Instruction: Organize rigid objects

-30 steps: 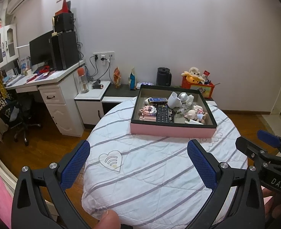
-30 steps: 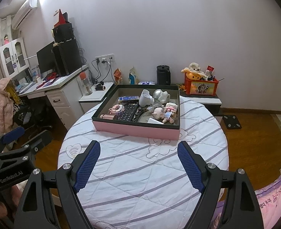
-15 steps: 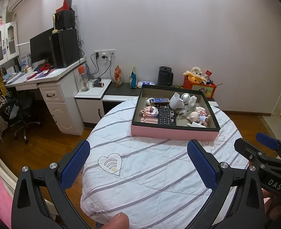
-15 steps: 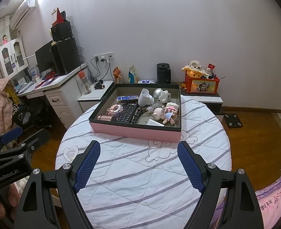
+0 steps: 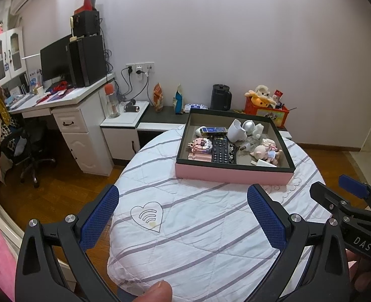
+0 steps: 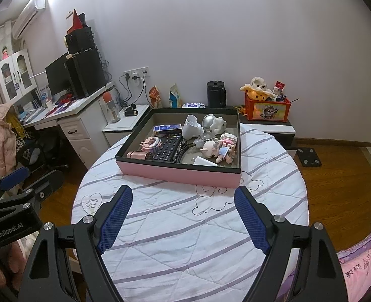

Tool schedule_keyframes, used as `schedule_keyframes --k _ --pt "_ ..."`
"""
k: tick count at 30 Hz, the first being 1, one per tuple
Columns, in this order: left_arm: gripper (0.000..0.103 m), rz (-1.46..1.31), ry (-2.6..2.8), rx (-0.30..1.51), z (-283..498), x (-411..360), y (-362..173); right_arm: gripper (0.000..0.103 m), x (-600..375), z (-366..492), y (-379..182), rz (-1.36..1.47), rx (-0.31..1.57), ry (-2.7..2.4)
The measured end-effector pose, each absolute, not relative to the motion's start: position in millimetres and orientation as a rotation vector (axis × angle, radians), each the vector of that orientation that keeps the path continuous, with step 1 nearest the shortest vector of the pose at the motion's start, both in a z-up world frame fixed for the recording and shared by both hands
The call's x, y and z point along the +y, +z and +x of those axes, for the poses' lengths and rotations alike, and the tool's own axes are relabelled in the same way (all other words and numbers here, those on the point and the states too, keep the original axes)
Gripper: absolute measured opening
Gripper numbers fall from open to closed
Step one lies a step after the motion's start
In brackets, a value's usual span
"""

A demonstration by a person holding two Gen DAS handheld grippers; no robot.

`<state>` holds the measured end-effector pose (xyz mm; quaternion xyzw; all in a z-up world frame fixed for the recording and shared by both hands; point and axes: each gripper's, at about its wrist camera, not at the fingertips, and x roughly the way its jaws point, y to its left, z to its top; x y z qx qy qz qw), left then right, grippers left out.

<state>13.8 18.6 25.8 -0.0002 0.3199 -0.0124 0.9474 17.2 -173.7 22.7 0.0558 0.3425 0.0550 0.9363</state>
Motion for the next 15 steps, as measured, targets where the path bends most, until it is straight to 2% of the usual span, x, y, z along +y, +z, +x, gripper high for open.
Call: schedule_keyframes --k 15 --pt "0.103 -0.001 -0.024 0.655 16.8 22.9 24.1 0.085 -173.3 24.0 18.5 0.114 0.707 0.115"
